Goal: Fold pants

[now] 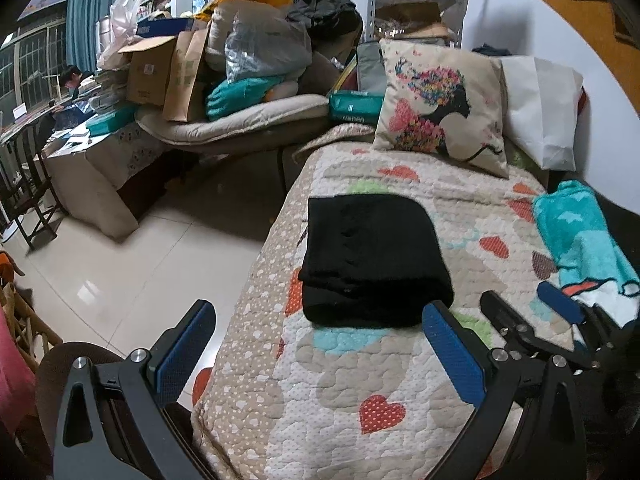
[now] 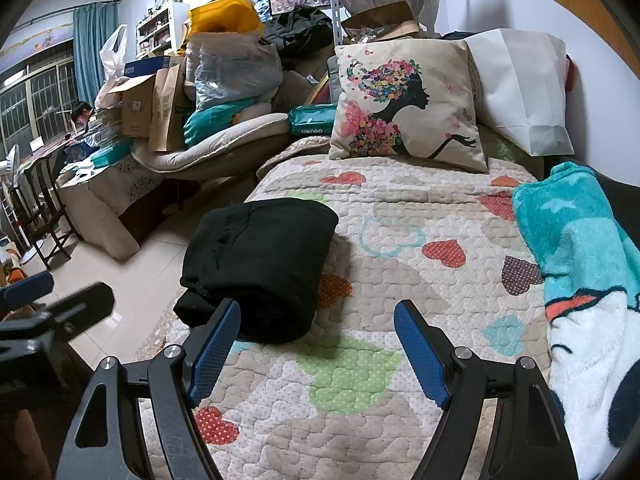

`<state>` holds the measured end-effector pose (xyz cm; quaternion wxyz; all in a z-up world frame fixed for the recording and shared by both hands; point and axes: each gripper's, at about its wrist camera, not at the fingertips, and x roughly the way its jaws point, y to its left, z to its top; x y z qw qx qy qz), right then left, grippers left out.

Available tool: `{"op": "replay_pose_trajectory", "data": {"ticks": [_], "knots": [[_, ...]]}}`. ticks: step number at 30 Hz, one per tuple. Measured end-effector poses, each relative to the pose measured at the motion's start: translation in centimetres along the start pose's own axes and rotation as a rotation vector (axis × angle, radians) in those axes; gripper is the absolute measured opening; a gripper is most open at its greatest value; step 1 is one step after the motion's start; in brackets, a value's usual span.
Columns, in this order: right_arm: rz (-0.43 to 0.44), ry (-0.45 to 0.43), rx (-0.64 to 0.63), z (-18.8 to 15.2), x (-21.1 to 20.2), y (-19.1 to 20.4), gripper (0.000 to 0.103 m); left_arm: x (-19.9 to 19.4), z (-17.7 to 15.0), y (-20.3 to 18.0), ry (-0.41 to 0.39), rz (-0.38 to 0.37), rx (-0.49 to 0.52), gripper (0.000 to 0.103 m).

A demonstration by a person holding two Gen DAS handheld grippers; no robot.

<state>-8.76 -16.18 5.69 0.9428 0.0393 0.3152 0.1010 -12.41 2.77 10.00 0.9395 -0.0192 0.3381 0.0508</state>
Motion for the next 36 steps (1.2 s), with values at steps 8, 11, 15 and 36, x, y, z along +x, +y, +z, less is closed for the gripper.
{"op": "replay_pose_trajectory", "data": {"ticks": [8,11,15,36], "knots": [[-0.012,-0.025,0.006,0.4,-0.3,-0.8,0.084,-3.5,0.3,-1.0,-0.074,-0.044,0.021,0.103],[-0.016,-0.028,0.015,0.5,-0.4,-1.1,0.084,-4.6,0.5,-1.5,-0.103,-0.062,0.035,0.103],[-0.018,-0.02,0.017,0.4,-0.2,-1.4,0.084,-5.3,0.5,-2.0,-0.113,-0.08,0.046,0.103],[-0.013,-0.001,-0.004,0.1,0.2,-1.3,0.084,-2.1,0.3,-0.2,-0.028,-0.009,0.001,0.103]]}}
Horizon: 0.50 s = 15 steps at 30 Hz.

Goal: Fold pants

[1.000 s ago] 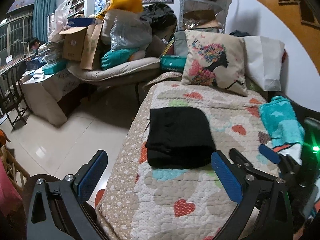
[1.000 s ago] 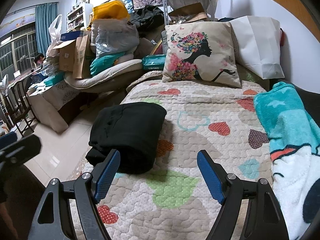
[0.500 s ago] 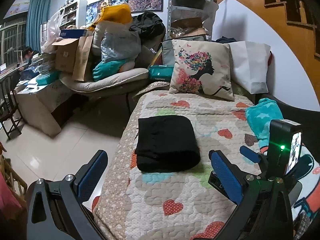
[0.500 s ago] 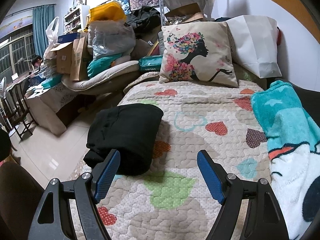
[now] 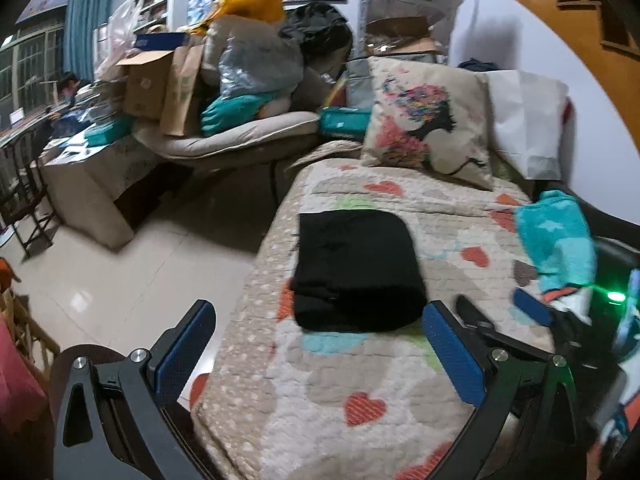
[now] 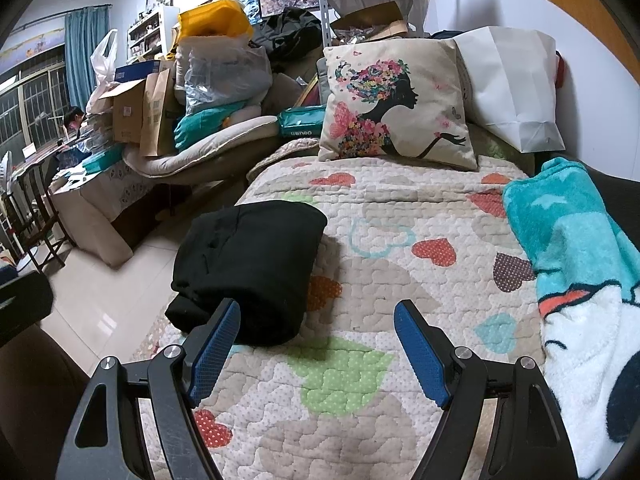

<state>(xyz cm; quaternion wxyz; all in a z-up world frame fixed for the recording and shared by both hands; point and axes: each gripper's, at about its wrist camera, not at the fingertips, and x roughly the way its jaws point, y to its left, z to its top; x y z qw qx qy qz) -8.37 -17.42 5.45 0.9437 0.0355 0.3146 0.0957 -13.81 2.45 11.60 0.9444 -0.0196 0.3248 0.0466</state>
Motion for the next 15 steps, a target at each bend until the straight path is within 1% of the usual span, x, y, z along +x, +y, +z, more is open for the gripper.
{"op": "replay_pose_trajectory", "data": {"ticks": [2,3,5,6,8,9,11,13,15], "knots": [[0.002,0.007,0.005,0.2,0.0,-0.3,0.084,1.9,0.4,0.9,0.016,0.041,0.001,0.103],[0.01,0.018,0.015,0.4,0.2,-0.5,0.084,2.9,0.6,1.3,0.037,0.048,0.001,0.103],[0.041,0.039,0.061,1.3,0.5,-1.3,0.084,6.1,1.6,2.6,0.127,0.016,-0.03,0.103],[0.055,0.05,0.082,1.9,0.7,-1.7,0.084,8.1,2.3,3.3,0.187,-0.017,-0.065,0.103],[0.074,0.072,0.1,3.1,1.3,-2.2,0.084,10.8,3.3,4.2,0.264,-0.067,-0.117,0.103],[0.077,0.079,0.097,3.6,1.7,-2.2,0.084,12.7,4.0,4.9,0.306,-0.098,-0.161,0.103],[0.077,0.1,0.073,4.7,2.5,-2.1,0.084,14.8,4.8,5.4,0.343,-0.115,-0.203,0.103],[0.081,0.13,0.041,5.7,4.0,-2.0,0.085,17.1,5.7,5.6,0.361,-0.113,-0.231,0.103],[0.082,0.147,0.026,6.4,5.4,-1.9,0.085,18.6,6.3,5.3,0.381,-0.119,-0.233,0.103]]}}
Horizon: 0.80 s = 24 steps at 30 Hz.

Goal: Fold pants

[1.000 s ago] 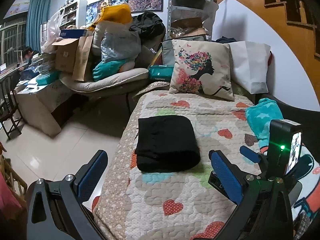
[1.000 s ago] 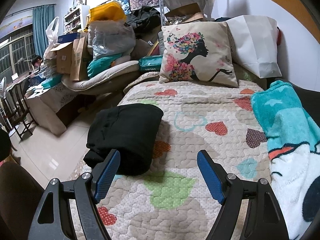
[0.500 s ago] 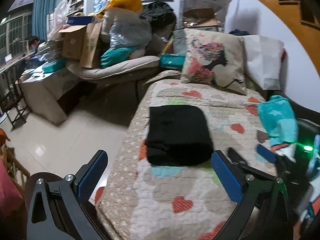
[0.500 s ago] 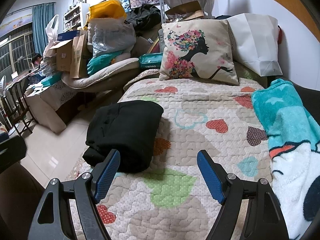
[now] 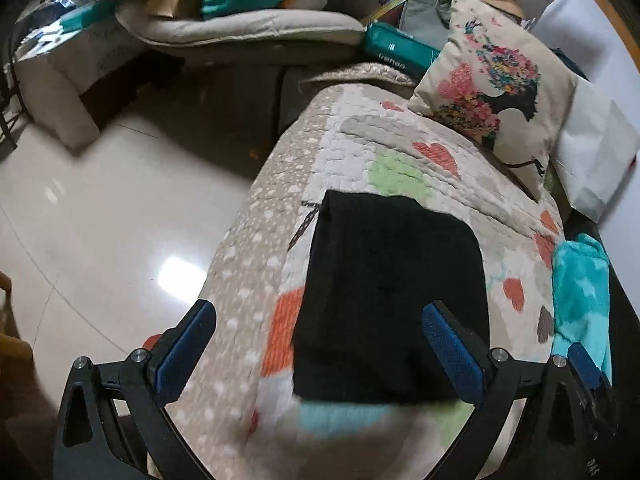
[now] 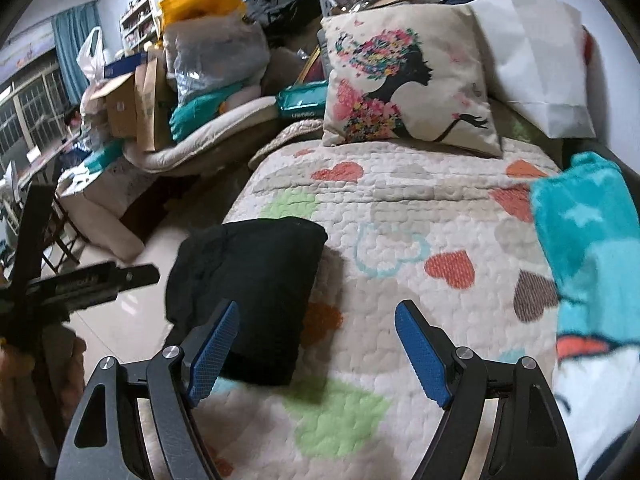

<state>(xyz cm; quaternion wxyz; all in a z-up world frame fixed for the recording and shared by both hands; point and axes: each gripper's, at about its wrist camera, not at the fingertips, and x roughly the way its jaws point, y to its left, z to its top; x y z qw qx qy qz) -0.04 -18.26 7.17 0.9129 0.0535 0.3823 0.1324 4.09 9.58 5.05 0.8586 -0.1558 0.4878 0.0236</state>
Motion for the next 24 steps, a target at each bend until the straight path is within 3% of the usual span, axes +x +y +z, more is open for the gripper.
{"op": "replay_pose_trajectory", "data": {"ticks": [4,6,8,15,24], "knots": [[0.033,0.05,0.037,1.6,3.2,-0.8,0.085,2.7,1.9,-0.8,0.046,-0.006,0.021,0.099],[0.087,0.09,0.097,2.1,5.1,-1.8,0.085,4.1,2.6,-1.0,0.062,-0.012,0.034,0.086],[0.143,0.125,0.158,2.5,6.8,-2.6,0.085,5.1,3.2,-0.7,0.084,-0.016,0.032,0.08],[0.299,0.21,0.272,3.0,12.0,-3.1,0.085,8.1,3.4,1.6,0.127,-0.139,-0.035,0.079],[0.39,0.271,0.273,2.0,16.0,-1.9,0.084,10.5,2.5,3.1,0.203,-0.276,-0.166,0.085]]}}
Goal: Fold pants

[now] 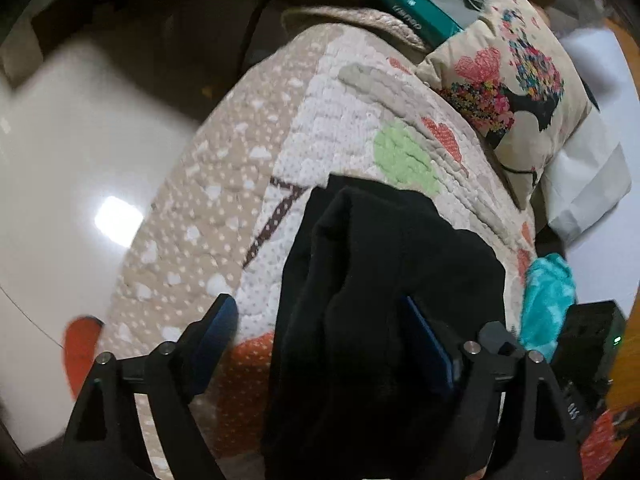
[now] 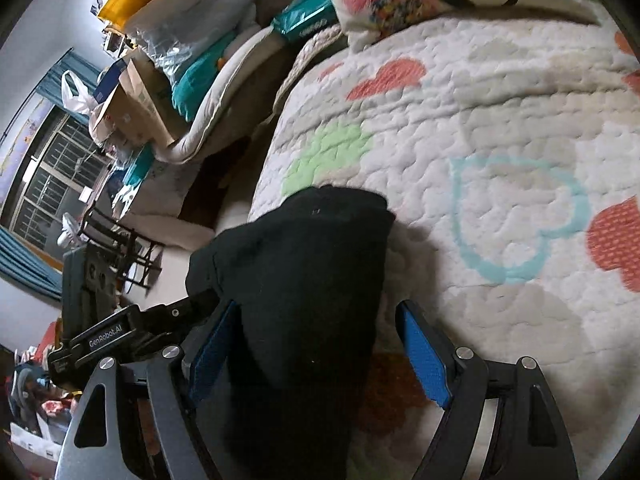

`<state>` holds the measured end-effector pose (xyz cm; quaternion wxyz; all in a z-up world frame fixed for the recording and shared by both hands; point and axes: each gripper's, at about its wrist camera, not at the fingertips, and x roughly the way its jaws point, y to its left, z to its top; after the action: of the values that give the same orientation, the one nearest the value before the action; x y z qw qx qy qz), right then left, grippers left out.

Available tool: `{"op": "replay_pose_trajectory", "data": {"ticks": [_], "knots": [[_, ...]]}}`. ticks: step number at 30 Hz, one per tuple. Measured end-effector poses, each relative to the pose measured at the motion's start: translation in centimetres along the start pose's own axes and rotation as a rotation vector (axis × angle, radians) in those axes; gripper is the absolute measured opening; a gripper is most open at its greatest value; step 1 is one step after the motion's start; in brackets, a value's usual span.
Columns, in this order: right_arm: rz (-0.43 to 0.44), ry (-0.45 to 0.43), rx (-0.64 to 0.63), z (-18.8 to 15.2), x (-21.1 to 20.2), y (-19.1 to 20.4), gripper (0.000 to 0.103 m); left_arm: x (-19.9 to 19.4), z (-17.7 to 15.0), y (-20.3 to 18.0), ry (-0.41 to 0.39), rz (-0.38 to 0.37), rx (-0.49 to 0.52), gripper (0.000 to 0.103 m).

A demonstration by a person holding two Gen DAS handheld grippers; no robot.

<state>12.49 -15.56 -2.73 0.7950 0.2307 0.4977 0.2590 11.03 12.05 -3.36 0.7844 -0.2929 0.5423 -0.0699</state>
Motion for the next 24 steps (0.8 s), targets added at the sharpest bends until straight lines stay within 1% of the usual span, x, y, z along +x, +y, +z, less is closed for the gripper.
{"op": "replay_pose_trajectory", "data": {"ticks": [1,2,4,5,6,7,8,9,13,15,18,24], "knots": [[0.018,0.006,0.006,-0.1,0.3,-0.1,0.081,0.2,-0.2,0.3,0.003,-0.025,-0.023,0.085],[0.034,0.013,0.009,-0.1,0.6,-0.2,0.075,0.3,-0.4,0.4,0.0,-0.04,-0.038,0.085],[0.048,0.02,0.007,0.0,1.0,-0.1,0.069,0.3,-0.6,-0.1,-0.013,-0.041,-0.016,0.082],[0.049,0.018,0.001,0.0,1.0,0.0,0.066,0.2,-0.7,-0.5,-0.013,-0.064,-0.005,0.065],[0.051,0.016,-0.007,-0.1,0.9,0.1,0.063,0.0,-0.8,-0.9,-0.011,-0.091,-0.001,0.056],[0.048,0.015,-0.014,0.0,0.9,0.2,0.06,-0.2,-0.8,-1.2,-0.014,-0.083,0.004,0.054],[0.044,0.013,-0.018,0.0,0.8,0.3,0.056,-0.4,-0.9,-1.7,-0.024,-0.069,0.028,0.048],[0.045,0.011,-0.02,0.0,0.6,0.3,0.055,-0.5,-0.9,-2.2,-0.029,-0.066,0.047,0.044],[0.028,-0.008,-0.041,0.1,0.0,0.9,0.047,-0.8,-0.6,-3.4,-0.042,-0.069,0.07,0.04],[0.01,-0.026,-0.061,0.3,-0.5,1.3,0.047,-0.8,-0.1,-3.8,-0.042,-0.087,0.064,0.036],[-0.006,-0.057,-0.07,1.0,-1.5,1.4,0.045,-0.7,0.6,-4.9,-0.05,-0.115,0.069,0.035],[-0.039,-0.111,-0.057,3.6,-4.2,0.6,0.045,-0.2,1.7,-8.8,-0.078,-0.145,0.139,0.035]]}}
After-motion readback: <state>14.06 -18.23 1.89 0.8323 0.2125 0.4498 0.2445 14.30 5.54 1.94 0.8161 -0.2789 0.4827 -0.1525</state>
